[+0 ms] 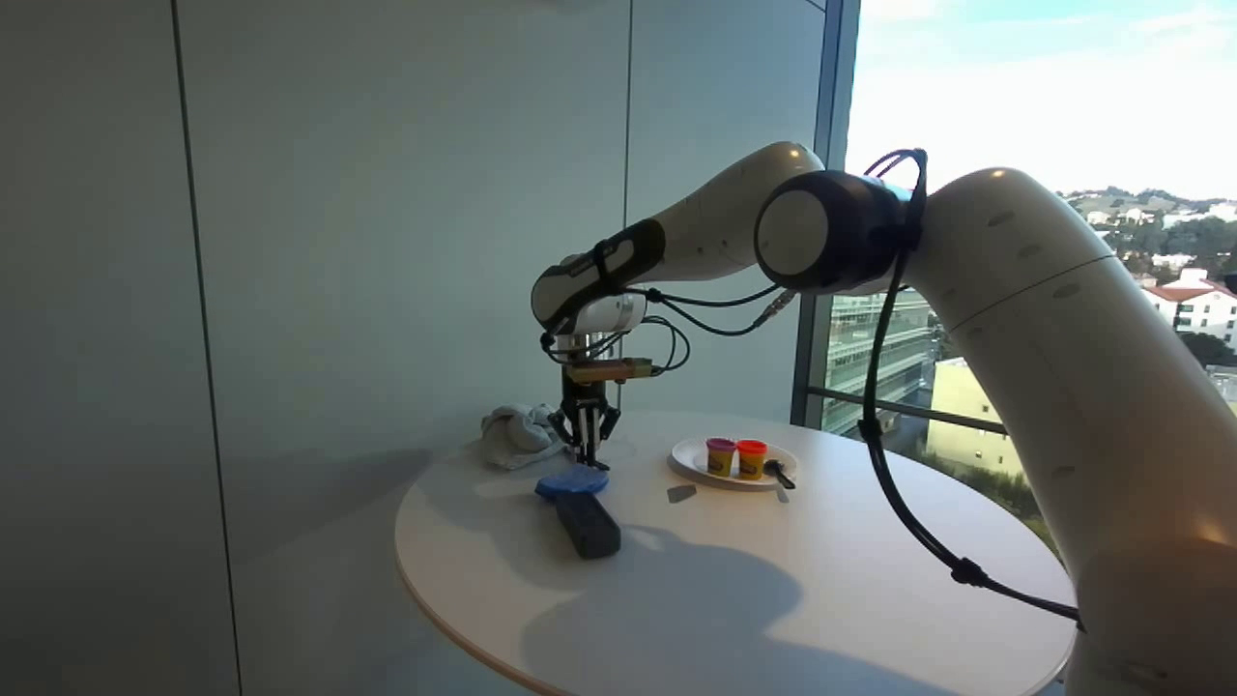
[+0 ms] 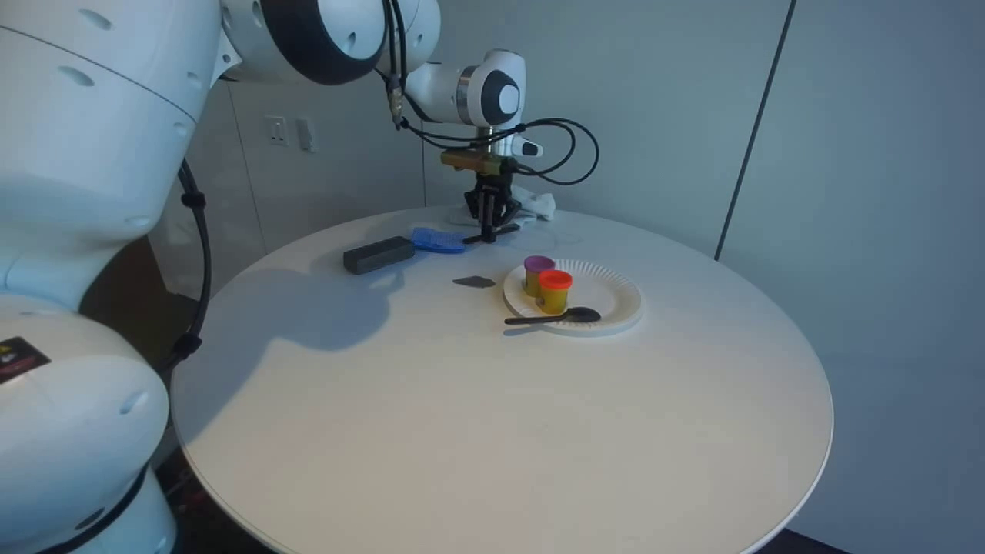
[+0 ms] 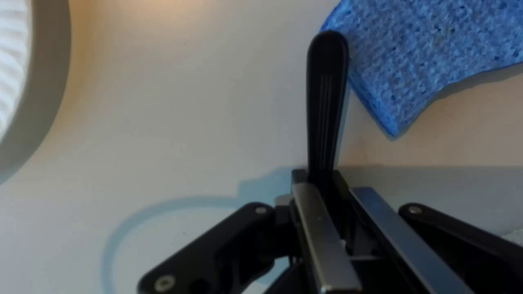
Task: Put the spice cups and black objects on the plate
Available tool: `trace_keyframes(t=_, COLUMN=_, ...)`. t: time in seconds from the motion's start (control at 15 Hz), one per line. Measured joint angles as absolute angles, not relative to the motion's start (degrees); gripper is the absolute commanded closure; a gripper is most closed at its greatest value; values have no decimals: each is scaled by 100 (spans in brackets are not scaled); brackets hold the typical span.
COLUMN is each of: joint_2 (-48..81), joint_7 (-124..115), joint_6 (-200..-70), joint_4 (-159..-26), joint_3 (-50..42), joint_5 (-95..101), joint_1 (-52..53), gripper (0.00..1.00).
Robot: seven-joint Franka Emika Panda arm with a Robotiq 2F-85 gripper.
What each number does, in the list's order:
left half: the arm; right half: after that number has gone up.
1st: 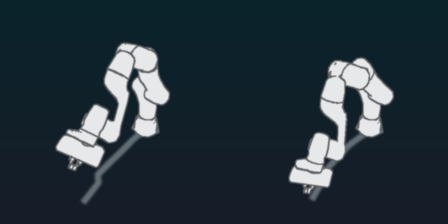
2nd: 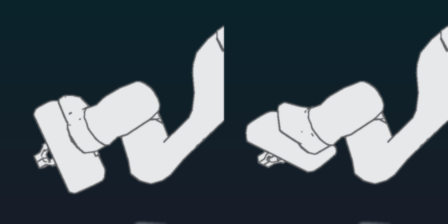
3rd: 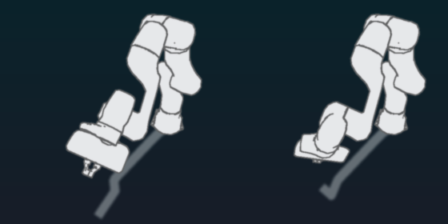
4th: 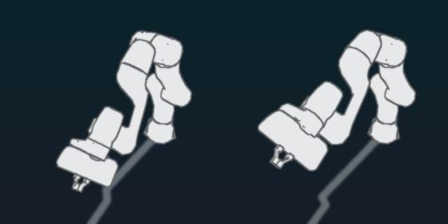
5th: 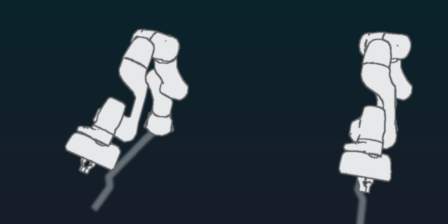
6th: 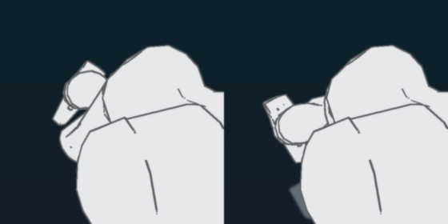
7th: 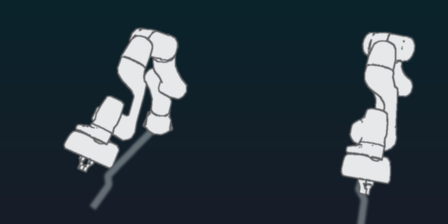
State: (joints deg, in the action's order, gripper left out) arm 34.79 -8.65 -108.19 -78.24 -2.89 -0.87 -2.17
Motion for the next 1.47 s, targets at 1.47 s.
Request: trace_keyframes(t=1.47, joint_2=94, joint_7=-3523, joint_6=-10637, joint_4=-10995, joint_3=-886, joint_5=1911, joint_1=-323, gripper=94)
